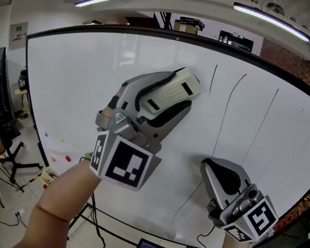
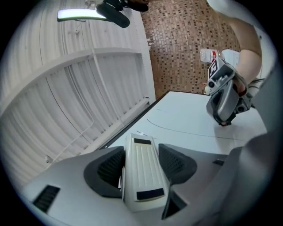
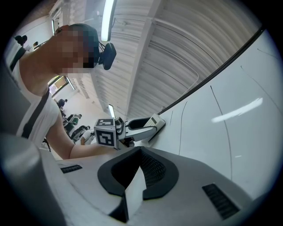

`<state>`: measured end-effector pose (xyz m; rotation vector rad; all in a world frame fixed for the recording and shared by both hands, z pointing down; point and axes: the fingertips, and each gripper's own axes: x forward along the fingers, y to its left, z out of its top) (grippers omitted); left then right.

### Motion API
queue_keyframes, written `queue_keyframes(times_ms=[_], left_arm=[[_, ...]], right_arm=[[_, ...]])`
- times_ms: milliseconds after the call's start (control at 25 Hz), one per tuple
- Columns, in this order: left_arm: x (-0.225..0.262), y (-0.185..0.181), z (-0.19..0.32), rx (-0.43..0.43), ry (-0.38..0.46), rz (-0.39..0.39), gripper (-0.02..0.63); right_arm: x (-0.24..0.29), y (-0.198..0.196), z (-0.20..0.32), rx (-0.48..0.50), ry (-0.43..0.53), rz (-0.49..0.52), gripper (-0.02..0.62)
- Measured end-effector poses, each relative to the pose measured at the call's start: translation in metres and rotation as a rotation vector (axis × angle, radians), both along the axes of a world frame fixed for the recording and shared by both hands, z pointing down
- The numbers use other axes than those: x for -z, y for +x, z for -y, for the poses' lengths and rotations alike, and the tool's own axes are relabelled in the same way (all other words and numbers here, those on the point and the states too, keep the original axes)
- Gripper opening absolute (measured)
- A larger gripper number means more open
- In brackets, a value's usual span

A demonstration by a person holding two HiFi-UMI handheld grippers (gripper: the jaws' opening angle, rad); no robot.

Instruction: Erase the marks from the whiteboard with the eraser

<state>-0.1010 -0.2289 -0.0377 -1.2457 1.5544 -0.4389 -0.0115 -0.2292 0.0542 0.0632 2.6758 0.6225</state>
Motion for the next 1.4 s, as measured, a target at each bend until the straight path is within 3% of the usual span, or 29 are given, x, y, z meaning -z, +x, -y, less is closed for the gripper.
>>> queue_keyframes(times_ms=[120,240,360,600,760,920,1120,1240,1400], left_arm=[[0.013,0.000,0.001,0.003,0.054,-0.016,0.276],[0.015,0.013,0.005,-0.055,0.029,-0.036,0.272],[0.002,0.035,0.016,-0.104,-0.062,-0.007,0.273],[-0.037,0.048,0.017,-0.087,-0.278,0.059,0.272],[-0.041,0.049,0.016,-0.118,-0.331,0.040,0.273],[-0.024,0.046,0.014,-0.133,-0.275,0.023,0.278],[0.018,0.036,0.012,-0.078,-0.102,0.030,0.278],[0.044,0.031,0.009,-0.108,-0.044,-0.004,0.278],[0.066,0.038,0.012,-0.088,0.017,0.030,0.278]], right_arm=[[0.001,0.000,0.001,0.000,-0.004,0.000,0.011],[-0.002,0.004,0.003,-0.003,-0.011,-0.001,0.011],[-0.004,0.006,0.006,-0.006,-0.017,0.003,0.011],[-0.004,0.010,-0.003,-0.006,-0.019,0.012,0.011],[-0.004,0.012,-0.004,-0.006,-0.024,0.015,0.011],[-0.002,0.014,-0.006,-0.009,-0.018,0.016,0.011],[0.002,0.021,0.000,-0.020,-0.017,0.025,0.011],[0.004,0.022,0.000,-0.027,-0.013,0.021,0.011],[0.003,0.023,0.002,-0.031,-0.013,0.018,0.011]])
